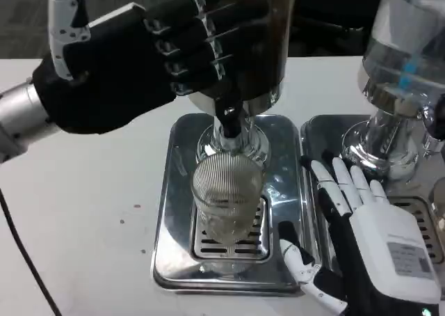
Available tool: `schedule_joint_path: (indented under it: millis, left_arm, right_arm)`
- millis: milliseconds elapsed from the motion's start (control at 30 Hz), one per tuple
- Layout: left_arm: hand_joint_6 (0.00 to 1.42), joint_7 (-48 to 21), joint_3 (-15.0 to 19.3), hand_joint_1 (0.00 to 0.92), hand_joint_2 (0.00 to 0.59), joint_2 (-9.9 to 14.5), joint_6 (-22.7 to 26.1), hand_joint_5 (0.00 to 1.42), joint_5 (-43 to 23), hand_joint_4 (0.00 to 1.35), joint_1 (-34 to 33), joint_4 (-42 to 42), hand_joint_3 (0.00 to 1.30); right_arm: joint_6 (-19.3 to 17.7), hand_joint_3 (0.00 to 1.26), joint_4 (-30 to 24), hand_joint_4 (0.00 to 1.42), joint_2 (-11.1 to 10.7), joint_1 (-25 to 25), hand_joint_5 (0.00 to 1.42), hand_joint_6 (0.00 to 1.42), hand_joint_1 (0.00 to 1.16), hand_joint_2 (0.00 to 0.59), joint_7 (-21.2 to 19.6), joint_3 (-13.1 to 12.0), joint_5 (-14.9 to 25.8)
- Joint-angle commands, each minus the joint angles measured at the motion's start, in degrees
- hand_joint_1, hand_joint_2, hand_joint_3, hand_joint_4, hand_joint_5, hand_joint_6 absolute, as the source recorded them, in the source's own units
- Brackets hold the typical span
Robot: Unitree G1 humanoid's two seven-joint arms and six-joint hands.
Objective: Grasp the cup under the faucet to collect the drink, then remove the cup.
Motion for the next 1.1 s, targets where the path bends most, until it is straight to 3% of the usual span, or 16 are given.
schedule_joint_path:
  millis: [33,567,1100]
  left_arm:
    - [0.00,0.1,-0.9,0.000,0.031,-1.7,-3.2,0.00,3.7,0.00,-1.5,1.4,0.00]
    - [0.00,1.7,-2.9,0.000,0.033,-6.4,-12.6,0.00,11.9,0.00,-0.3,5.4,0.00]
    - [0.00,2.5,-3.7,0.000,0.032,-6.5,-23.0,0.00,17.8,0.00,1.3,8.0,0.00]
  right_arm:
    - [0.7,0.10,0.4,0.00,0.9,0.5,0.00,0.00,0.34,0.466,-1.4,0.3,0.4]
    - [1.2,0.10,0.1,0.00,1.8,1.7,0.00,0.00,0.33,0.469,-2.0,1.2,0.2]
    - [1.3,0.11,0.6,0.00,1.5,0.6,0.00,0.00,0.32,0.469,-1.3,0.9,1.7]
